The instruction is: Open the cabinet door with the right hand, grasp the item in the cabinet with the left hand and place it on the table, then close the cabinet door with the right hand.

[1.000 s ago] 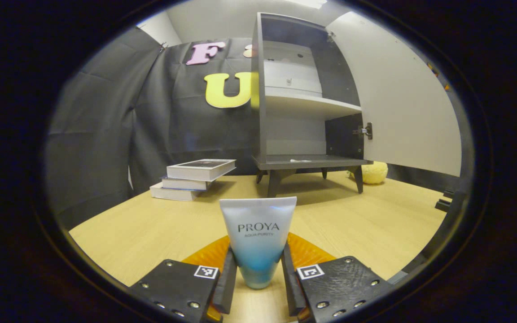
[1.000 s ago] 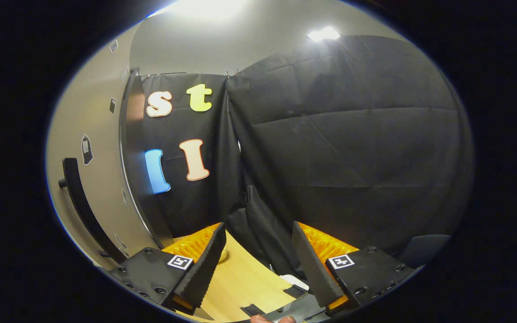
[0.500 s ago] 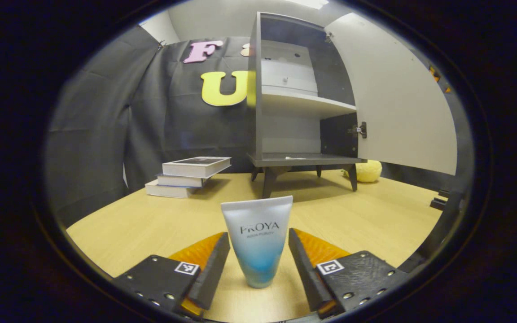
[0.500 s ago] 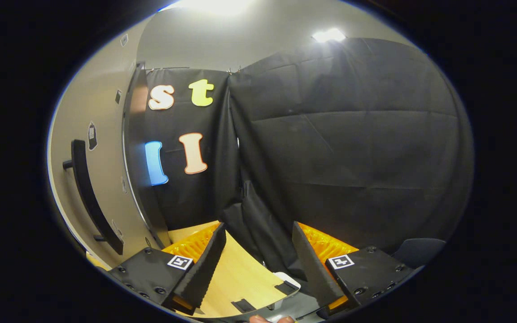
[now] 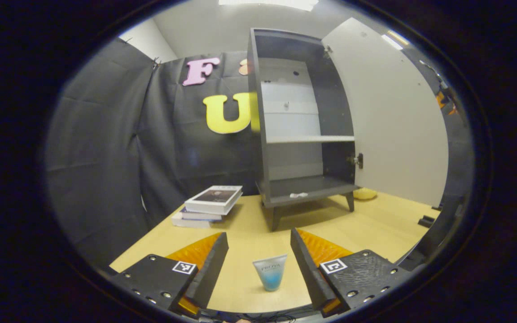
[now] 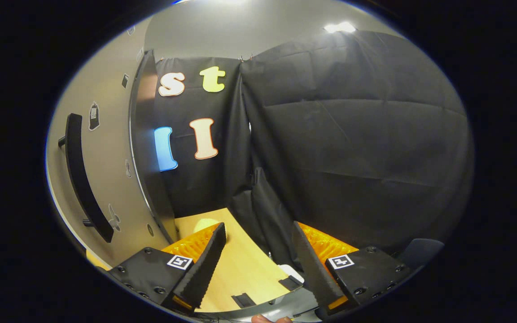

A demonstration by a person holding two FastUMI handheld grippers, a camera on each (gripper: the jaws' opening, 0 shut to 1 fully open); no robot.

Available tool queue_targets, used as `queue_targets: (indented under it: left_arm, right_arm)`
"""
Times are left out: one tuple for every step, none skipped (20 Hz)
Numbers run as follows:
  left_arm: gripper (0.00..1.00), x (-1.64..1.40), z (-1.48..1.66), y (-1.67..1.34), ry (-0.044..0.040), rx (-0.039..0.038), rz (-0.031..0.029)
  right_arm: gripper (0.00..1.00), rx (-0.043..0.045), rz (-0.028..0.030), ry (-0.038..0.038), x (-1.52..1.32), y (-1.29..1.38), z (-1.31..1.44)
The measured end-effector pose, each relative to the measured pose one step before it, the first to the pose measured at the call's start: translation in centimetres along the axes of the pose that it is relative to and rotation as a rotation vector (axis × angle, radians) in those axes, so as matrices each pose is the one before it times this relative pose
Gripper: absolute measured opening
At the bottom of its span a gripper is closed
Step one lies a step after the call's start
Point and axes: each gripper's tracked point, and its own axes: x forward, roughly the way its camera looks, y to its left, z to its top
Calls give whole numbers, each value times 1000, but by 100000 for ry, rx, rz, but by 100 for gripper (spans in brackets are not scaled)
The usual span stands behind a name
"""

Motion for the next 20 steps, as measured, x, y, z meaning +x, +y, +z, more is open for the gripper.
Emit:
queue_targets:
  left_arm:
    - [84, 215, 694, -102, -1311, -823, -168]
    - [84, 6, 691, -313, -982, -1628, -412]
    - [84, -28, 508, -559, -230, -1730, -985]
    - [84, -300, 678, -361, -612, -1096, -353]
    - [84, -2, 506, -67, -59, -178, 583]
    - [84, -42, 429, 190, -110, 75, 1275]
    - [84, -36, 442, 38, -80, -1028, 834]
    - [84, -67, 572, -479, -810, -2316, 292]
    - [84, -48, 566, -263, -824, -2505, 1244]
    - [84, 215, 513, -45, -835, -1780, 2040]
    - [84, 157, 415, 95, -122, -711, 1931]
    - [84, -57, 306, 199, 755, 365, 1360]
    - [84, -49, 361, 62, 176, 1517, 599]
    - [84, -21, 182, 332, 846, 2255, 1049]
    - [84, 45, 81, 634, 780, 2137, 1807]
    - [84, 184, 194, 492, 858, 999, 1499]
    - [84, 38, -217, 123, 1972, -174, 687]
    - [84, -227, -46, -224, 1309, -562, 72]
    - [84, -144, -169, 118, 1467, -451, 811]
    - [84, -209, 119, 245, 1202, -258, 1768]
  right_arm:
    - [94, -59, 1342, 641, 147, 169, -29]
    - [91, -773, 1382, -592, 102, 350, 234]
    - [94, -781, 1223, -813, 137, 284, 356]
    - [91, 82, 1520, -862, -5, 382, 239]
    - [91, 851, 2113, -586, 104, 428, 328]
    - [91, 1151, 1345, -658, -64, 234, 148]
    - [91, 1600, 1158, -968, 148, 90, 352]
    - [91, 1574, 2302, -508, -2, 575, 180]
    - [91, 865, 2573, -371, 111, 801, 224]
    - [91, -115, 2518, 42, 147, 687, 69]
    - [91, -274, 2852, 542, 126, 571, 134]
    - [94, 65, 3148, 385, -12, 647, 180]
    - [91, -380, 3592, 37, -17, 774, 440]
    - [91, -1263, 2391, -740, -47, 621, 707]
    - [91, -2134, 1948, -1153, -128, 235, 728]
    - [94, -2851, 2063, -806, -192, 445, 507]
    - [91, -3104, 1915, -677, -147, 420, 546]
    - [91, -2797, 2020, -958, -171, 476, 611]
    - [91, -2276, 1581, -1492, -159, 343, 821]
    - [91, -1060, 1624, -2293, -463, 332, 809]
